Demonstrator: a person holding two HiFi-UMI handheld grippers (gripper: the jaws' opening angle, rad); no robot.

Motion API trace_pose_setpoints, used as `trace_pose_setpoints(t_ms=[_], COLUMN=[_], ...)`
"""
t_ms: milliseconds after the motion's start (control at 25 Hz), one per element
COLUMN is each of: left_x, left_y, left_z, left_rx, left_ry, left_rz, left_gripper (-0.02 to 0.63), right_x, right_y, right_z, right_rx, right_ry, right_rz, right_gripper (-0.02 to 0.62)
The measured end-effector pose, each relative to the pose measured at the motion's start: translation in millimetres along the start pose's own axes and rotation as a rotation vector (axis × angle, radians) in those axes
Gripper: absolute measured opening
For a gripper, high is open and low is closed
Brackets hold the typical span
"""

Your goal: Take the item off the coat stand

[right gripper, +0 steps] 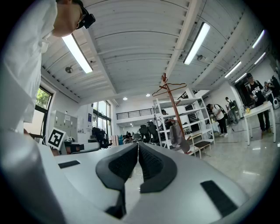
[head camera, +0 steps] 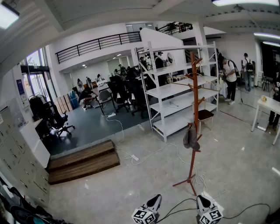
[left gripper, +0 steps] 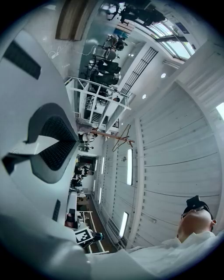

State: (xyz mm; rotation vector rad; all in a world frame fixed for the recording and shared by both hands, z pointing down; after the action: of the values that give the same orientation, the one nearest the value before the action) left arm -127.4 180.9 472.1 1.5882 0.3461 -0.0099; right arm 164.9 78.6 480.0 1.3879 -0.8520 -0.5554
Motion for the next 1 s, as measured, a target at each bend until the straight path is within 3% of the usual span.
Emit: trace_pose_setpoints(t_ms=[320,640,800,1000], left_x=[-7.7,-14.5,-17.4,-18.5], left_y=[-1.9,4.6,-10.2,-2.0], left_z=[-9.4,-24.2,-32.4,-43.7], left_rx=[0.039,0.008,0.029,-0.047], left_ry=[0.043,0.090,0.128,0.179], left_rz=[0.010,-0.031,-0.011,-0.022], left_gripper=[0.012,0.012,0.012,0.012], right_x=[-19.3,-30.1,-41.2,-56.3], right_y=[-1.2,9.0,-1.6,15.3], right_z=[-2.7,-11.8,-14.1,-19.2], right_rx=[0.023,0.057,0.115,0.057], right_ry=[0.015,0.051,0.051,0.059], right_rz=[0.000,0.010,0.005,0.052], right_gripper=[0.025,0.025,0.026,0.026])
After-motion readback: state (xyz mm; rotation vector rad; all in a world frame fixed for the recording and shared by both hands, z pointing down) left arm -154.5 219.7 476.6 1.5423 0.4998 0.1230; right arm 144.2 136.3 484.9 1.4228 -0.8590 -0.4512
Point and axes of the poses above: the fingertips, and each gripper's own axes: z forward along the fingers, x to its right, y out of its underside, the point moved 8 cm from there along -z, backward along the fingers, and after that the axes turned 3 degrees about y, right-handed, at the moved point
